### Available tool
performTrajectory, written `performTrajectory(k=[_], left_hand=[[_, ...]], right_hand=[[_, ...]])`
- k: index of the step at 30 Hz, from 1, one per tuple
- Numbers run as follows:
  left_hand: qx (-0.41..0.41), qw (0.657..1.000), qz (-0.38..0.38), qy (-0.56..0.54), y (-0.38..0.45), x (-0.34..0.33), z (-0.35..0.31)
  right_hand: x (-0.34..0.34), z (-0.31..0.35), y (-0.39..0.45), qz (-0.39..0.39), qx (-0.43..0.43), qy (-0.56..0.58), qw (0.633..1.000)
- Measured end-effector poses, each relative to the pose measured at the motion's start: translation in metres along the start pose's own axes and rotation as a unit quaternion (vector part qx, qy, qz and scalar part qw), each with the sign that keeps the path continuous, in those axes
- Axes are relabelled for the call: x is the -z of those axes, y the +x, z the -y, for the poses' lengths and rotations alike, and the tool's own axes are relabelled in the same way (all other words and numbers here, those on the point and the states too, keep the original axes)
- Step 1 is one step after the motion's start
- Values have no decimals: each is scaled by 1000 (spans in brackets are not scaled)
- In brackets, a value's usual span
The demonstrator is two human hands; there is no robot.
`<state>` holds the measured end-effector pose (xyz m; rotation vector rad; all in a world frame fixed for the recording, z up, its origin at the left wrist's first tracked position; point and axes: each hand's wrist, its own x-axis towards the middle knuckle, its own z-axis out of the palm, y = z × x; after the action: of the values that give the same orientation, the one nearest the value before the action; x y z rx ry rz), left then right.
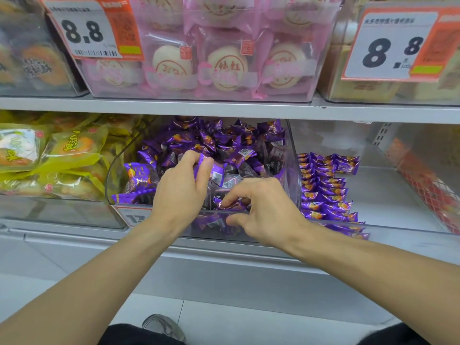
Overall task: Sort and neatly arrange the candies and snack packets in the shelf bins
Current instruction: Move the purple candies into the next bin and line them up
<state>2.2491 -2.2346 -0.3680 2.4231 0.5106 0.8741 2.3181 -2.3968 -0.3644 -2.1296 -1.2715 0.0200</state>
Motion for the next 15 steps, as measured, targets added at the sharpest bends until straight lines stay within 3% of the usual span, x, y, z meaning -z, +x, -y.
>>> performTrajectory(k=[9, 15], left_hand=[[0, 999, -18, -48, 7, 14, 2], [-1, 993, 116, -17, -9, 14, 6]], right_hand=[[8, 12, 0, -52, -8, 34, 998], [3, 17, -20, -25, -7, 36, 999]])
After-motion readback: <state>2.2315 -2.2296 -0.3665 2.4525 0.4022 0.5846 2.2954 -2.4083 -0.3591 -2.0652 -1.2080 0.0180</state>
